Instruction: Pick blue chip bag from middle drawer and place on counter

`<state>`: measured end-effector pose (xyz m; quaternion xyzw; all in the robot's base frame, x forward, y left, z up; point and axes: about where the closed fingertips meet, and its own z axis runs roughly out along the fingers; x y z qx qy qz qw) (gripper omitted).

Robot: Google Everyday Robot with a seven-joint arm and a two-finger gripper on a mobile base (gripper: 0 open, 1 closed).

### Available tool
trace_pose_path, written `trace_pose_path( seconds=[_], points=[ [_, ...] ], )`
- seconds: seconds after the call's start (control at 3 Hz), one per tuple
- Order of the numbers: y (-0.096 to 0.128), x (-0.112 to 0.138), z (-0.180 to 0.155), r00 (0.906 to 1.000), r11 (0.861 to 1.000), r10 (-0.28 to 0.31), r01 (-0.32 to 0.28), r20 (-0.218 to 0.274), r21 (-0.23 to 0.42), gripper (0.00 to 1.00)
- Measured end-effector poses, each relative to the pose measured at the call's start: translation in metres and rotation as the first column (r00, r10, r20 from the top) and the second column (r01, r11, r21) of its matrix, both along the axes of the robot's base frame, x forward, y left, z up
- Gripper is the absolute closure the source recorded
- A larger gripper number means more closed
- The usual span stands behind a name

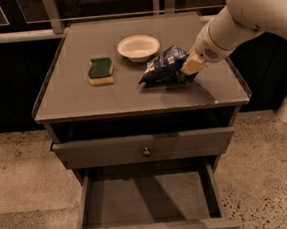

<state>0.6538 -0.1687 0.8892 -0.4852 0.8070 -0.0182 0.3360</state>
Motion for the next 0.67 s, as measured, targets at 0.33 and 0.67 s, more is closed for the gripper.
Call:
trace_pose_path(
  seconds=[0.33, 0.67],
  points=[
    [0.0000, 0.0000, 0.0000, 1.0000, 1.000, 0.000, 0.000, 0.000, 0.000, 0.10],
    [0.0000, 0.0000, 0.0000, 1.0000, 1.000, 0.000, 0.000, 0.000, 0.000, 0.00]
  ],
)
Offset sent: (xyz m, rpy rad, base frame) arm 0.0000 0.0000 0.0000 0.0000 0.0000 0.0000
